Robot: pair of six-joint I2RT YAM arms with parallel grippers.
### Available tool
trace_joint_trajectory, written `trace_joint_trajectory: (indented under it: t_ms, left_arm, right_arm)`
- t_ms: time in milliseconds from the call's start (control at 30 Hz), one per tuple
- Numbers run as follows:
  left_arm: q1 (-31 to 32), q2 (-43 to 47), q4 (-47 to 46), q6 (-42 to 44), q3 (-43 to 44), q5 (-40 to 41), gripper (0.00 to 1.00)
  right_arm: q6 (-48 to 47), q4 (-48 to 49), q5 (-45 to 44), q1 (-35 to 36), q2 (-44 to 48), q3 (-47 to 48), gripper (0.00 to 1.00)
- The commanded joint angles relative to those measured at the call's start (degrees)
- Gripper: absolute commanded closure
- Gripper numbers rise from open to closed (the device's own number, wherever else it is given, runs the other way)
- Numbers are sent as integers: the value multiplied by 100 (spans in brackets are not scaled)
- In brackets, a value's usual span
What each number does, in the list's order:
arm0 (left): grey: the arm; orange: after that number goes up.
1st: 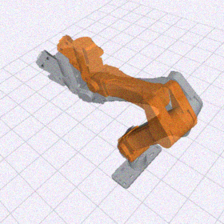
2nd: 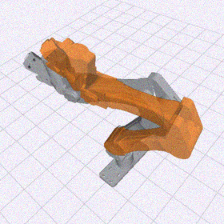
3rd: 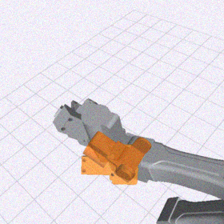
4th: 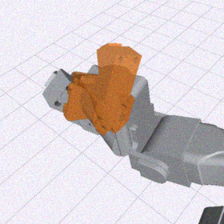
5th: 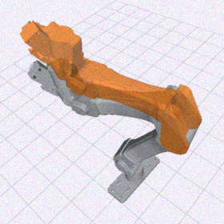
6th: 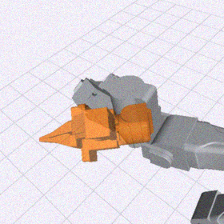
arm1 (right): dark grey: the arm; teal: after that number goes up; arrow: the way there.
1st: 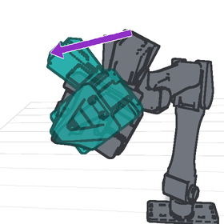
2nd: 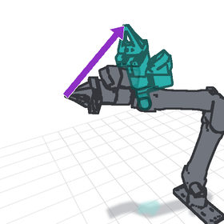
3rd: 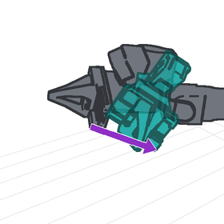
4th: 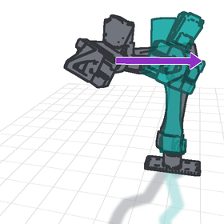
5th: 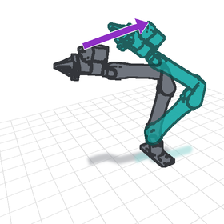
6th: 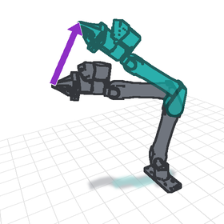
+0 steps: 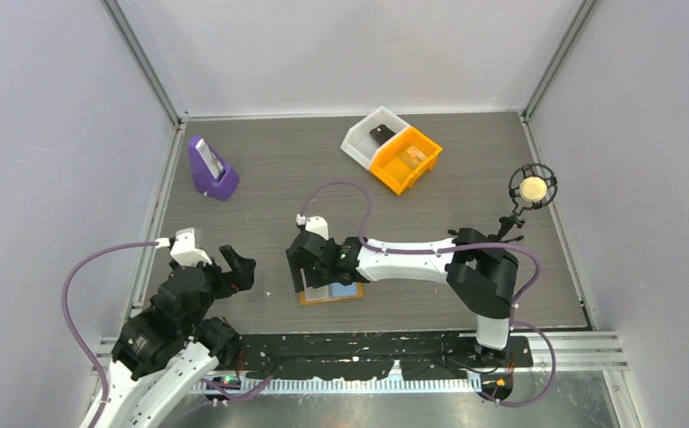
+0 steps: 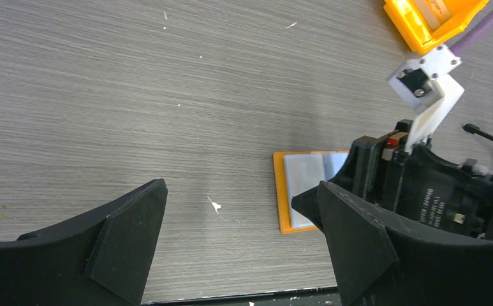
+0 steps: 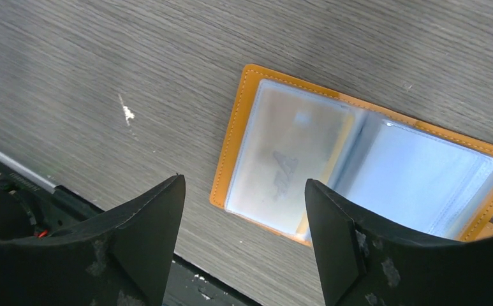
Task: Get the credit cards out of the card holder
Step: Remove the credit card from the card holder.
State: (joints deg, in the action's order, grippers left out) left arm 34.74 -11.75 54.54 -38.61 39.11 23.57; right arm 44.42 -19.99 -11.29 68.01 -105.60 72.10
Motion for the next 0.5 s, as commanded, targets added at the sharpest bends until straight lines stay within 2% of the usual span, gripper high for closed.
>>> trace_joint_trajectory:
  t_ms: [0, 267, 467]
  left_arm:
    - [2, -24, -98, -7, 105, 27, 9]
    - [5, -65, -185, -45, 32, -51, 9]
    - [6, -279, -334, -152, -85, -463, 10]
  right_arm:
    - [114, -379, -351, 87, -321, 412, 24]
    - [-14, -797, -810, 160, -583, 484, 29]
    - [-87, -537, -777, 160, -363, 83, 44]
